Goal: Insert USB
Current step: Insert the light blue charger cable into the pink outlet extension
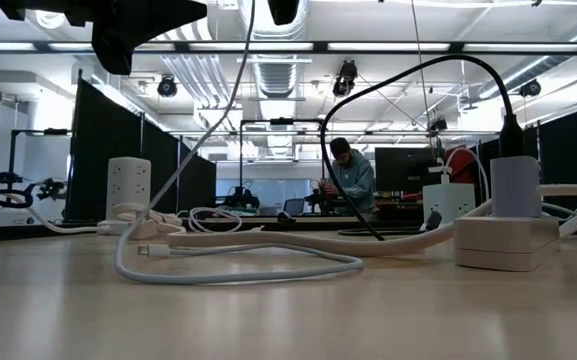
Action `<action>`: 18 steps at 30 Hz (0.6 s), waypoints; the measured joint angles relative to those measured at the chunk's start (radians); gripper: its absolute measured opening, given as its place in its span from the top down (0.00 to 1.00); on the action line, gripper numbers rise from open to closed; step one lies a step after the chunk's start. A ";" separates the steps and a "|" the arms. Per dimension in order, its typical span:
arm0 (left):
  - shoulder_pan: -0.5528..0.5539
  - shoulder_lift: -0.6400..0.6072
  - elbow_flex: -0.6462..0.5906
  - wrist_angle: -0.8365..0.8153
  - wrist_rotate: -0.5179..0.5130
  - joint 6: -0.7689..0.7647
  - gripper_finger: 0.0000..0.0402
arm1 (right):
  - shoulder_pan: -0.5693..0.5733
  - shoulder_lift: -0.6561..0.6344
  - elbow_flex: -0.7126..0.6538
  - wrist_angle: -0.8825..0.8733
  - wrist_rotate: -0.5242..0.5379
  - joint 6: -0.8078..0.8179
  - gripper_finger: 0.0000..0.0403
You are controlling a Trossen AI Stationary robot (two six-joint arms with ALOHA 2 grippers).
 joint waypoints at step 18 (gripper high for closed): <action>0.003 0.000 0.000 -0.004 0.001 0.000 1.00 | 0.000 0.001 -0.001 -0.011 0.003 -0.013 1.00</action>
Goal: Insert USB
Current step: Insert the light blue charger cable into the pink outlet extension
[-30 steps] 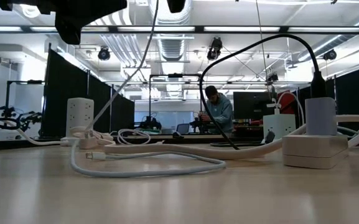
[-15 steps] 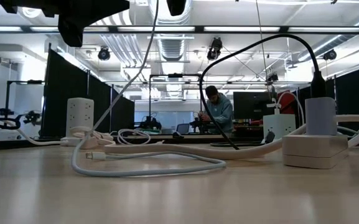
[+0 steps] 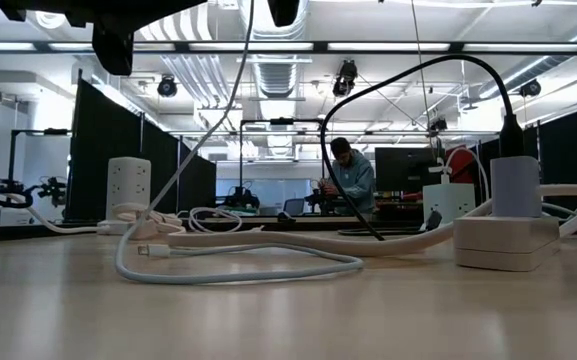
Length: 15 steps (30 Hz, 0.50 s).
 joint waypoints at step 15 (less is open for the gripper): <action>0.002 0.000 0.000 0.003 -0.009 0.000 1.00 | 0.004 0.000 -0.001 -0.026 -0.007 -0.032 0.80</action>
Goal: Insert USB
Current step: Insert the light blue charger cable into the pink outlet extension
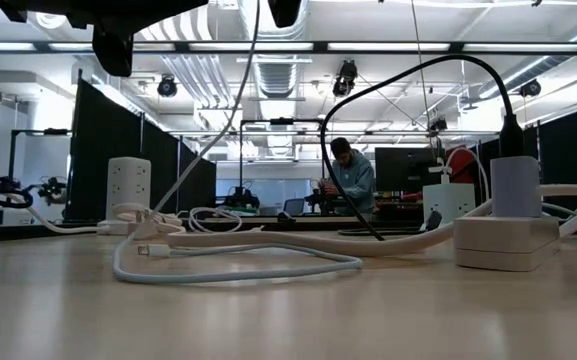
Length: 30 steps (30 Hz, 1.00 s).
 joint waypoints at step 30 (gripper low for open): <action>0.000 0.000 -0.002 -0.007 0.031 -0.005 1.00 | 0.009 0.003 0.010 -0.051 0.057 -0.200 0.69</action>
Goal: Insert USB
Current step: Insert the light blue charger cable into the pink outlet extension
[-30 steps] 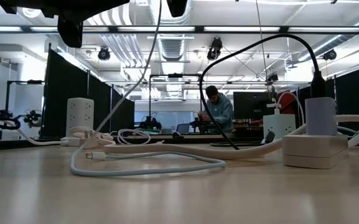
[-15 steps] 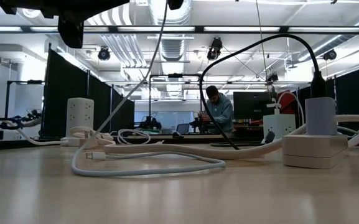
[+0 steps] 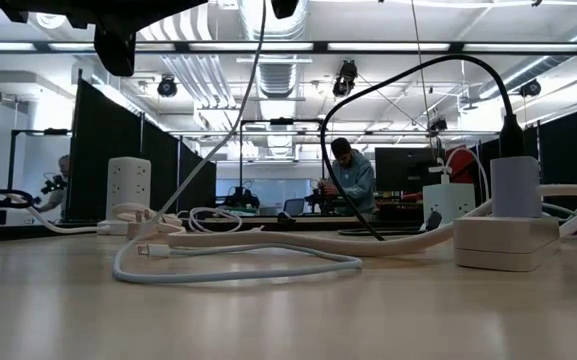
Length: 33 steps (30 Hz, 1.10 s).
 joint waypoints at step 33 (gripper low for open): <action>0.001 0.000 0.000 -0.038 -0.003 -0.002 1.00 | -0.003 0.020 0.001 0.036 0.000 0.053 0.77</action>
